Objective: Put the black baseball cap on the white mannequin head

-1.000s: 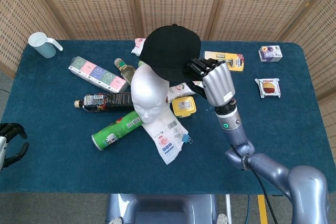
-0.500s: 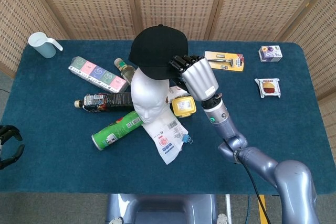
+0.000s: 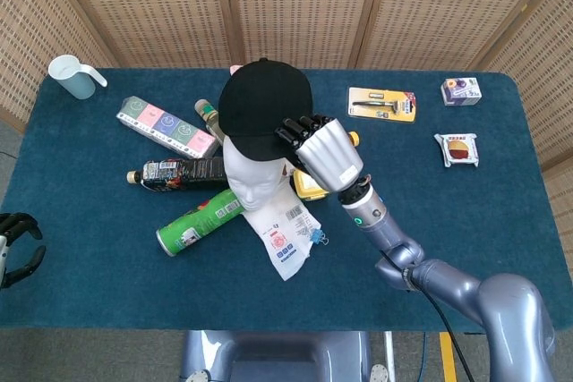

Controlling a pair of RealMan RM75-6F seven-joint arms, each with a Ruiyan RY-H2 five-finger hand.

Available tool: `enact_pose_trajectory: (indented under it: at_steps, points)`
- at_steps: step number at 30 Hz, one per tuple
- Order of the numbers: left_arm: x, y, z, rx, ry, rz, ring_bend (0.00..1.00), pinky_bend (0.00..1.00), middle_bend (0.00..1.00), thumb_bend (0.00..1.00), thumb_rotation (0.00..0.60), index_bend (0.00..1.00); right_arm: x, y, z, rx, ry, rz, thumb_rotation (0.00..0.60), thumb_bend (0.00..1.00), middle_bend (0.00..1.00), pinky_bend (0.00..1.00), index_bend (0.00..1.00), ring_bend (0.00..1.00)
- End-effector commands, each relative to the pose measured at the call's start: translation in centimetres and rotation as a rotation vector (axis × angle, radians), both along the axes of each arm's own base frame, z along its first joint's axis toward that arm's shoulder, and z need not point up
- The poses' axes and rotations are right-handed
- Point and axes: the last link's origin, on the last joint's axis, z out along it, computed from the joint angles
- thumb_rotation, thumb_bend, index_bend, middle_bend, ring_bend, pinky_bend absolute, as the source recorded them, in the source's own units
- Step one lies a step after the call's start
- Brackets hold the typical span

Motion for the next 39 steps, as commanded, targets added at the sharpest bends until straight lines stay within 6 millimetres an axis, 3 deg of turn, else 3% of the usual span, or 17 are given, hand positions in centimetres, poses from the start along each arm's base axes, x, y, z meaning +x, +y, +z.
enact_pose_trajectory:
  at_steps: [1,11,24,39]
  points:
    - [0.0,0.0,-0.1,-0.002,-0.001,-0.001,0.32,0.33,0.40,0.32,0.600,0.50,-0.1,1.0,-0.2,0.001,0.034,-0.009,0.600,0.43,0.61,0.87,0.67,0.75]
    - [-0.2,0.3,-0.5,-0.017,-0.009,-0.003,0.32,0.33,0.40,0.32,0.600,0.50,0.6,3.0,-1.5,0.010,0.097,-0.058,0.600,0.43,0.61,0.87,0.67,0.75]
    - [-0.7,0.4,-1.0,-0.034,-0.019,0.002,0.32,0.32,0.40,0.32,0.600,0.50,1.8,3.7,-2.7,-0.004,0.136,-0.102,0.600,0.43,0.61,0.86,0.68,0.75]
    - [-0.9,0.5,-1.2,-0.043,-0.024,-0.005,0.32,0.32,0.40,0.32,0.600,0.50,1.7,5.5,-3.6,0.004,0.157,-0.106,0.600,0.43,0.61,0.86,0.68,0.75]
